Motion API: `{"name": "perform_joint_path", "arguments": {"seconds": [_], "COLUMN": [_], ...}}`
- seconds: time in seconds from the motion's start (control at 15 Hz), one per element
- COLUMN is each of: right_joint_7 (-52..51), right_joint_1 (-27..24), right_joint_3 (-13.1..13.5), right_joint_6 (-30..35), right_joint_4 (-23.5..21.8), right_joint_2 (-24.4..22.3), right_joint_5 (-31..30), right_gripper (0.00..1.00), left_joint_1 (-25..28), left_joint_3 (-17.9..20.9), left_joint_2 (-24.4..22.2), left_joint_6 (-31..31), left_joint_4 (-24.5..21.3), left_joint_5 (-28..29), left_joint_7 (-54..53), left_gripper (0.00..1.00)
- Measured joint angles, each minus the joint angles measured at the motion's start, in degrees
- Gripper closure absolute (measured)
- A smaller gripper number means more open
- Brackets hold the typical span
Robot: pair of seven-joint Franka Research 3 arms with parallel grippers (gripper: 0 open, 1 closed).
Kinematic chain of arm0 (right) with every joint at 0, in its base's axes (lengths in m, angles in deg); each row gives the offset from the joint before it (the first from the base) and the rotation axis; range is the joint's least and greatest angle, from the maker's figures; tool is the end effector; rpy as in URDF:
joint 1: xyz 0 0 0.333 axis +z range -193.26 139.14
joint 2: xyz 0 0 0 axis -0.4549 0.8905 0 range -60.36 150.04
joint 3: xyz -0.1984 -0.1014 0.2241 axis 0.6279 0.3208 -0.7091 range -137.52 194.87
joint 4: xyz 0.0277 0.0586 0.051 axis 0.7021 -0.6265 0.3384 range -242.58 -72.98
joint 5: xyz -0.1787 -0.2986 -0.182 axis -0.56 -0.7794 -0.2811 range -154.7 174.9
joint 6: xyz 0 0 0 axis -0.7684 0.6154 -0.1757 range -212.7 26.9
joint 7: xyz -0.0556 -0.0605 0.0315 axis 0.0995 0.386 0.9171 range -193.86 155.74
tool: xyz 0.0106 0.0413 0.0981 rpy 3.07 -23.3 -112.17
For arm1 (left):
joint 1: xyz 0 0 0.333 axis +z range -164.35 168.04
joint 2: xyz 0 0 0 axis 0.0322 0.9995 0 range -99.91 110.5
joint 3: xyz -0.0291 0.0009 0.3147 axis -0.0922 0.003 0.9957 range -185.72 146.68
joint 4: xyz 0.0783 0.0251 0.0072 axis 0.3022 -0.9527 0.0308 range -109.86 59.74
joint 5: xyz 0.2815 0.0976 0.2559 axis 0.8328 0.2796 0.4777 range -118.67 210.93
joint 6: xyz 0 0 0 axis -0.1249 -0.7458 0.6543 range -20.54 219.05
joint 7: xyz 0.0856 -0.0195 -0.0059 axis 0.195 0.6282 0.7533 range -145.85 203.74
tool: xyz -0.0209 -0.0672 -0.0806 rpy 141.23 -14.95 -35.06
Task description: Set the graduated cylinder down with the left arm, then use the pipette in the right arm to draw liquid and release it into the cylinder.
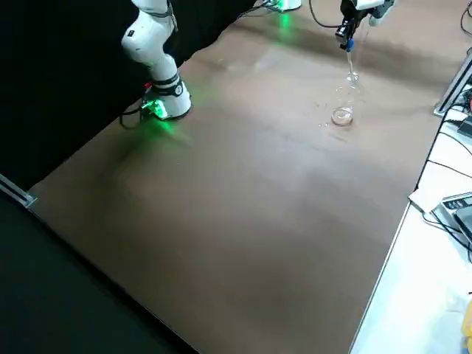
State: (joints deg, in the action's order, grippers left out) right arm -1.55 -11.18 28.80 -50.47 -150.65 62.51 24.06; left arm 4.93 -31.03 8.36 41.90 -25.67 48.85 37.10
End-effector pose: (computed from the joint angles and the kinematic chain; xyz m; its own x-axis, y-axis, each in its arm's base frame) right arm 0.6264 0.1982 0.5059 0.9949 -0.0747 -0.0680 -0.0883 -0.9703 -0.2252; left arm 0.5573 -0.0744 0.5748 0.9923 -0.0028 -0.1236 -0.0096 -0.9985 -0.0547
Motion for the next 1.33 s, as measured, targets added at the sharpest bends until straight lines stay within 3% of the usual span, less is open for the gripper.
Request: {"name": "perform_joint_path", "arguments": {"seconds": [1.33], "right_joint_7": [0.0], "right_joint_1": [-0.2], "right_joint_3": [-0.5], "right_joint_6": [2.0], "right_joint_4": [0.1], "right_joint_2": [-1.6], "right_joint_5": [18.3], "right_gripper": [0.76], "left_joint_1": [0.4], "left_joint_3": [0.0], "left_joint_2": [-1.1], "left_joint_6": [-0.1], "left_joint_4": [0.3], "left_joint_5": [0.0], "left_joint_7": [0.7], "left_gripper": [0.00]}}
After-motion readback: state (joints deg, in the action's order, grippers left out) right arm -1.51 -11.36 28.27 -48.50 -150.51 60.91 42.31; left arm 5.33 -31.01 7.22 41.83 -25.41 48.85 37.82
